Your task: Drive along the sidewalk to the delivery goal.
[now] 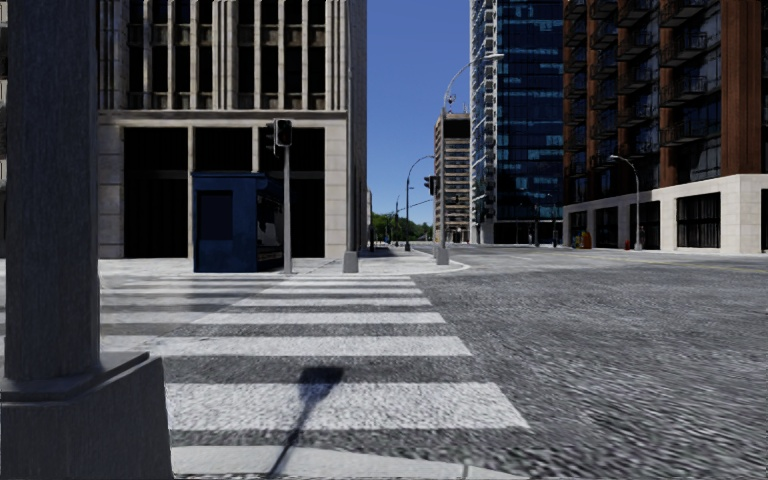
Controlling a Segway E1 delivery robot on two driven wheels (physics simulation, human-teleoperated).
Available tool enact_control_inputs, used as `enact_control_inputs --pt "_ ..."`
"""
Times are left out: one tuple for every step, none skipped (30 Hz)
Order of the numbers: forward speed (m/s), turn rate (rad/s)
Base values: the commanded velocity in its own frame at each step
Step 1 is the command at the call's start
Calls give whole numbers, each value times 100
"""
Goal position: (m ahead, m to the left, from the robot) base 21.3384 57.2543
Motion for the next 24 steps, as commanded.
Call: enact_control_inputs --pt "200 0" --pt "200 0" --pt "200 0" --pt "200 6" --pt "200 15" --pt "200 18" --pt "200 18" --pt "196 19" --pt "185 22" --pt "171 23" --pt "171 23" --pt "163 27" --pt "159 29" --pt "158 29" --pt "158 29" --pt "156 33" --pt "156 35" --pt "156 40" --pt "156 40" --pt "156 42" --pt "156 43" --pt "156 44" --pt "156 44" --pt "156 44"
